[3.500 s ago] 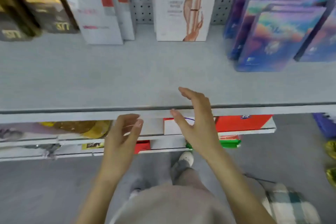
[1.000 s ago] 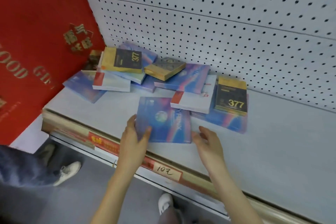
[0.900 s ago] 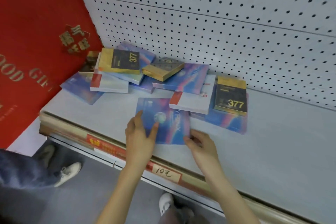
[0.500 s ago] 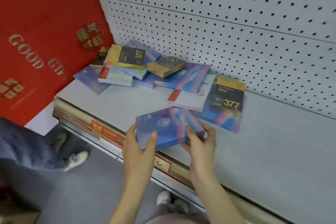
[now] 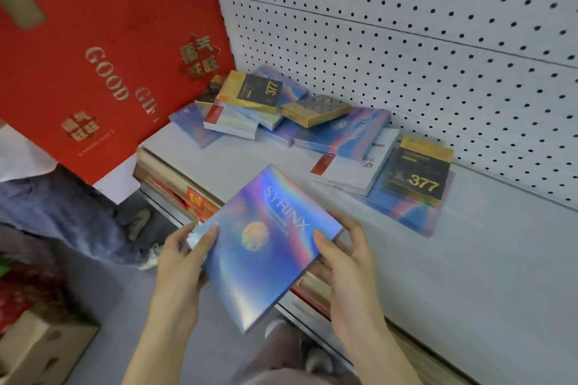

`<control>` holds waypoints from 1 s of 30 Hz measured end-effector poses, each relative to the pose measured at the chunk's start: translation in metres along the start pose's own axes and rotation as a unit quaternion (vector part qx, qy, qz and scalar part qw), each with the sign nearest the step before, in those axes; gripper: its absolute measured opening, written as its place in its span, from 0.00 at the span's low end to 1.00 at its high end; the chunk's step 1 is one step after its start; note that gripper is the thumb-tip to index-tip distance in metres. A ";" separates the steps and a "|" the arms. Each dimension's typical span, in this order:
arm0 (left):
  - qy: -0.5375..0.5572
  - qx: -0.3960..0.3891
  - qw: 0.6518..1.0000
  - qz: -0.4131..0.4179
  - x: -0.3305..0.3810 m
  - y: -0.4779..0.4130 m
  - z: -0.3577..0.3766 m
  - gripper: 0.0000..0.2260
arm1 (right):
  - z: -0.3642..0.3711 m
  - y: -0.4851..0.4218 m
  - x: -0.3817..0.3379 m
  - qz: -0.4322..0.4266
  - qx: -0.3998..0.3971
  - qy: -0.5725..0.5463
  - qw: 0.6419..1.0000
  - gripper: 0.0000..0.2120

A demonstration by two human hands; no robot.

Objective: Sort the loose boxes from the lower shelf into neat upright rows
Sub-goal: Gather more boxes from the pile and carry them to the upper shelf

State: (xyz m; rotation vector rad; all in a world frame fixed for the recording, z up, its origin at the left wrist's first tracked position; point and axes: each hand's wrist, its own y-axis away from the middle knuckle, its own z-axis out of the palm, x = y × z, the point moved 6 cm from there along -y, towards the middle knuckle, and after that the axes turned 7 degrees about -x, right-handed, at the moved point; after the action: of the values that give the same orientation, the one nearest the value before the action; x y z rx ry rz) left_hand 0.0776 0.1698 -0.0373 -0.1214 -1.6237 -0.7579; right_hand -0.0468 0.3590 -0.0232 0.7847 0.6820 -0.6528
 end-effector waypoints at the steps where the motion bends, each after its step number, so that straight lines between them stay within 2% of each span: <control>1: -0.004 -0.021 1.000 -0.005 0.005 -0.001 0.001 0.16 | -0.002 -0.004 0.001 0.008 0.004 -0.009 1.000 0.13; 4: -0.050 -0.113 0.992 -0.018 0.011 -0.008 0.004 0.10 | -0.003 -0.017 0.000 0.028 0.026 -0.050 0.998 0.11; 7: -0.116 -0.219 0.968 -0.034 0.013 -0.015 0.012 0.18 | 0.003 -0.035 0.003 0.024 0.049 -0.035 0.998 0.10; 9: -0.131 -0.259 0.956 -0.036 0.016 -0.021 0.022 0.18 | 0.013 -0.049 0.006 -0.004 0.064 -0.004 0.998 0.11; 12: -0.112 -0.242 0.964 0.005 0.027 -0.046 0.023 0.20 | 0.038 -0.070 0.005 -0.031 0.067 0.042 0.996 0.06; 16: -0.108 -0.208 0.970 0.059 0.058 -0.094 0.004 0.17 | 0.079 -0.112 0.007 -0.023 0.038 -0.006 0.999 0.04; 19: -0.095 -0.147 0.982 0.077 0.081 -0.136 -0.022 0.10 | 0.089 -0.153 -0.006 -0.057 0.098 -0.045 0.993 0.09; 23: -0.089 -0.112 0.985 0.095 0.112 -0.182 -0.044 0.10 | 0.089 -0.203 -0.028 -0.065 0.166 -0.085 0.980 0.12; 25: -0.101 -0.118 0.984 0.087 0.120 -0.197 -0.052 0.14 | 0.085 -0.225 -0.034 -0.074 0.201 -0.107 0.971 0.14; 30: -0.153 -0.137 0.974 0.098 0.130 -0.232 -0.046 0.06 | 0.080 -0.253 -0.028 -0.088 0.292 -0.182 0.935 0.06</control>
State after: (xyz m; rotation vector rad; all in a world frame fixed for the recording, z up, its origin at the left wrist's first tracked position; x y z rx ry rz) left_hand -0.0246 -0.0790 -0.0110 -0.6135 -1.7559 -0.8348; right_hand -0.2268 0.1659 -0.0630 1.1168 0.2087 -1.1609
